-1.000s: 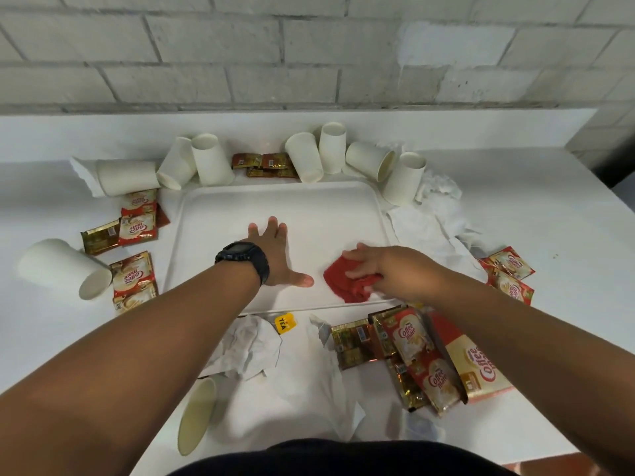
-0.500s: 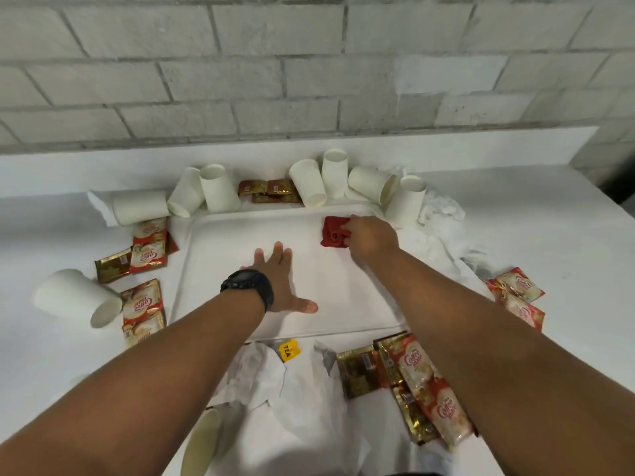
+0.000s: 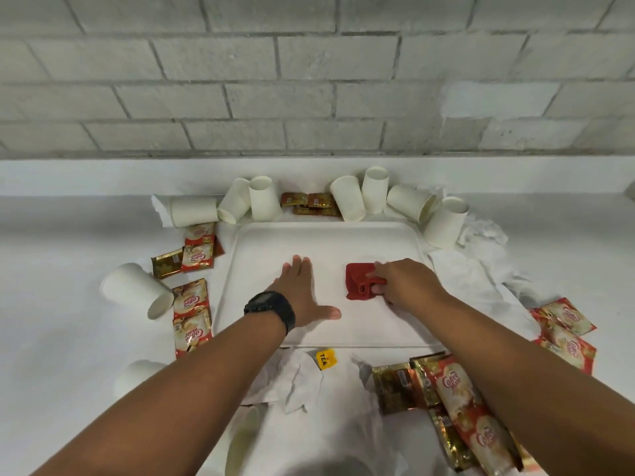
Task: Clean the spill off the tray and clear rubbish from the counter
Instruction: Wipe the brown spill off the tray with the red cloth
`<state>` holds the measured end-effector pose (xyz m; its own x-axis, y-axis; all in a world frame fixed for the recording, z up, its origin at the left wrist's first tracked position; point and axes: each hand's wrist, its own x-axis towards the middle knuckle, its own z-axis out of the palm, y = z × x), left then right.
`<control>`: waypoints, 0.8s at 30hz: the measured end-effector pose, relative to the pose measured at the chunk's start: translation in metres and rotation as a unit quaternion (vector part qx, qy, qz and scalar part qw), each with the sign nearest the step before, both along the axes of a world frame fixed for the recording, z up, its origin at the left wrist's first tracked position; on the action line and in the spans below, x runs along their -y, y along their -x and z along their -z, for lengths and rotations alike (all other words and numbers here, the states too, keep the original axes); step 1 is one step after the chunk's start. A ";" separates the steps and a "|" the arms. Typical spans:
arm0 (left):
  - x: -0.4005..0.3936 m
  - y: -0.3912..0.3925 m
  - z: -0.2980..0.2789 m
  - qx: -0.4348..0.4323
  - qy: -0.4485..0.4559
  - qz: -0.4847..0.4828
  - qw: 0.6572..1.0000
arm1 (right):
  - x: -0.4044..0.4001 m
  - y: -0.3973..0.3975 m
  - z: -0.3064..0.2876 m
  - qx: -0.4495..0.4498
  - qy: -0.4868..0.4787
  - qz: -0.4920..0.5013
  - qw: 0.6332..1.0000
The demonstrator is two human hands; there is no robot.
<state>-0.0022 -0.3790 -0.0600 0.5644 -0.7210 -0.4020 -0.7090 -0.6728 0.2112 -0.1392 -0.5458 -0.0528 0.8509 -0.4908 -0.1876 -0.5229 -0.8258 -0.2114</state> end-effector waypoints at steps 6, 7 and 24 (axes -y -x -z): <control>-0.049 -0.029 -0.013 0.022 -0.061 -0.020 0.998 | 0.025 -0.006 -0.030 0.185 -0.232 0.150 0.943; -0.050 -0.029 -0.012 0.023 -0.075 -0.012 0.997 | 0.030 -0.010 -0.029 0.215 -0.227 0.176 0.933; -0.053 -0.030 -0.014 0.052 -0.136 -0.001 0.989 | -0.068 -0.063 0.024 0.031 -0.010 -0.113 0.993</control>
<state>0.0276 -0.3257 -0.0464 0.6144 -0.5924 -0.5211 -0.7159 -0.6962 -0.0525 -0.0761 -0.4782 -0.0766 0.9493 -0.2819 -0.1394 -0.3095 -0.9161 -0.2551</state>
